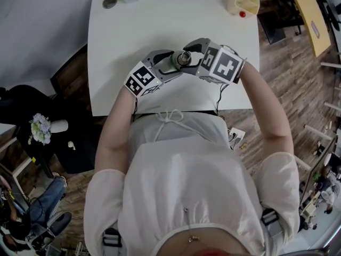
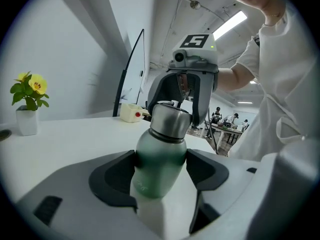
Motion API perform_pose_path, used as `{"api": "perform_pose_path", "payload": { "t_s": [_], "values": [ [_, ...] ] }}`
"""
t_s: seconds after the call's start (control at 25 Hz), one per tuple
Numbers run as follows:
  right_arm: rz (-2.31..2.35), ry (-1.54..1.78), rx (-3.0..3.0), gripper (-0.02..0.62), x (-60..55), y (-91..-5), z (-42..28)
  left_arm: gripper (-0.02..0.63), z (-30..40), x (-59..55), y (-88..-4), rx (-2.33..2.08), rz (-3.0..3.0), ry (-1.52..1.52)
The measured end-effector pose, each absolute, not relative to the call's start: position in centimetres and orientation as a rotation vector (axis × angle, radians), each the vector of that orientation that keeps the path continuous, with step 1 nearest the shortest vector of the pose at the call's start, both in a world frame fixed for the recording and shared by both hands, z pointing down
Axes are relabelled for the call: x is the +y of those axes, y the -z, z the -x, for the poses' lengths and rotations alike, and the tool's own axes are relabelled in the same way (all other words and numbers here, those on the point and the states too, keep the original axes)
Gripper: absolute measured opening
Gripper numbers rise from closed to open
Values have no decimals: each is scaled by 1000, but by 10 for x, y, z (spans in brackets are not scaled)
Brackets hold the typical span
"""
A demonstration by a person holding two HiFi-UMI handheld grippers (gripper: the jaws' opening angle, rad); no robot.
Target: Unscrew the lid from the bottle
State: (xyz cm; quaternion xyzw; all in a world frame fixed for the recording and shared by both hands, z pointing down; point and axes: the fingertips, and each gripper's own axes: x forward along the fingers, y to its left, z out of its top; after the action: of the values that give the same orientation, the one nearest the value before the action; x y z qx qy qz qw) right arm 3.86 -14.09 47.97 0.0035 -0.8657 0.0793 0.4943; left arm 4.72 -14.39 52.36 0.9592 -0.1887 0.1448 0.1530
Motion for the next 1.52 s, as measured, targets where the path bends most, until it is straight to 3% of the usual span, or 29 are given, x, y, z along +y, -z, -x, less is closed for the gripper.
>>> {"api": "perform_pose_path", "payload": {
  "t_s": [0.16,0.52,1.28,1.52],
  "values": [
    [-234,-333,-2160,299,-136,-481,-46,336,-47,-143,-523,-546,-2745,-420],
    [-671,-532,-2242,247,-144,-483,-43,336,-46,-143,-523,-562,-2737,-416],
    [151,-119,-2148,245,-135,-482,-43,336,-48,-145,-524,-551,-2743,-410],
    [111,-149,-2154,252,-135,-482,-41,336,-46,-144,-524,-550,-2740,-399]
  ]
}}
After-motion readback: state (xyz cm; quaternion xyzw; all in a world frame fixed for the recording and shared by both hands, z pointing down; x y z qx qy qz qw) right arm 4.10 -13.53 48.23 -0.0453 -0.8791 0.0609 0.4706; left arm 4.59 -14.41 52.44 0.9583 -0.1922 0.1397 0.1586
